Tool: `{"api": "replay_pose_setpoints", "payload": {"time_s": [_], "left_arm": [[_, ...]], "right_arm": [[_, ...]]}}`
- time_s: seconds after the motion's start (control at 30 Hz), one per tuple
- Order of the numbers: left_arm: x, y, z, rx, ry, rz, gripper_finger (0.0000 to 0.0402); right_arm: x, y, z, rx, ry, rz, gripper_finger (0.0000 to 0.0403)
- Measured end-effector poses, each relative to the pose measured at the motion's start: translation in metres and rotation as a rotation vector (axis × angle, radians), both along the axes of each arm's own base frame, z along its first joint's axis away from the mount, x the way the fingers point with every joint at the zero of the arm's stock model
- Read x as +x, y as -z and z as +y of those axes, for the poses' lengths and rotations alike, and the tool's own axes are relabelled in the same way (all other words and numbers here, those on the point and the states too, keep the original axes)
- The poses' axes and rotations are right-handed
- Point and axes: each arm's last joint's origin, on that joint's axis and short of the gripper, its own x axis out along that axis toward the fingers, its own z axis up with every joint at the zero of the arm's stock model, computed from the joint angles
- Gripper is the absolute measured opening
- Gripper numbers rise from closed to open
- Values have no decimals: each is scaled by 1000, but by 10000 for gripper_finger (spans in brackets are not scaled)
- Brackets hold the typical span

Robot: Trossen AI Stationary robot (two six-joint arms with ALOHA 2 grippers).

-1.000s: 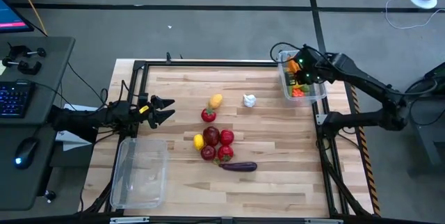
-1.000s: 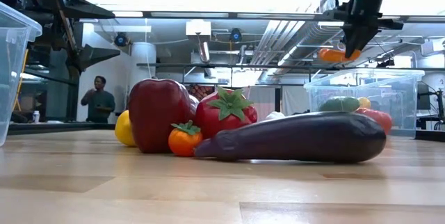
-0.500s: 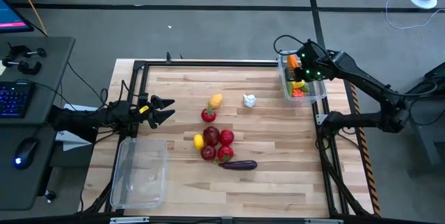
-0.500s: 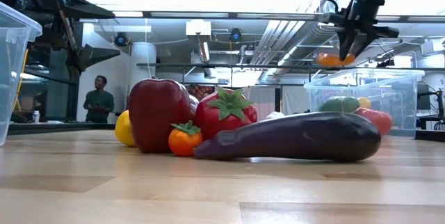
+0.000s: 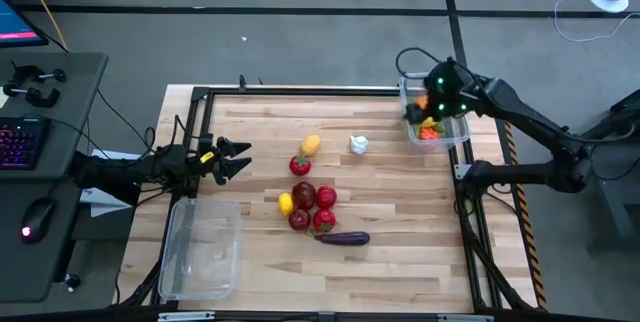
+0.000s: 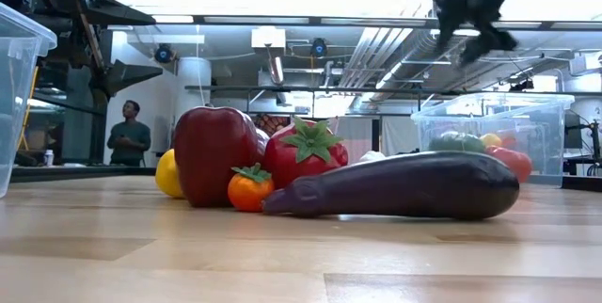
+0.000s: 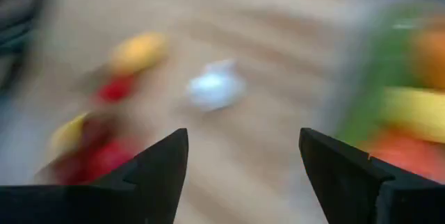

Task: Sort produce into baskets
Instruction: Put the purple eggplant into the top transparent bin

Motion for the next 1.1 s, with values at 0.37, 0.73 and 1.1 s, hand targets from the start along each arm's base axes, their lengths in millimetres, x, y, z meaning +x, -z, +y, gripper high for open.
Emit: {"api": "replay_pose_setpoints", "payload": {"time_s": [0.37, 0.73, 1.1], "left_arm": [[0, 0, 0, 0, 0, 0, 378], [0, 0, 0, 0, 0, 0, 378], [0, 0, 0, 0, 1, 0, 378]], "right_arm": [[78, 15, 123, -257, -891, -93, 268], [124, 49, 188, -462, -1159, -120, 268], [131, 99, 250, -490, -1152, 76, 268]]}}
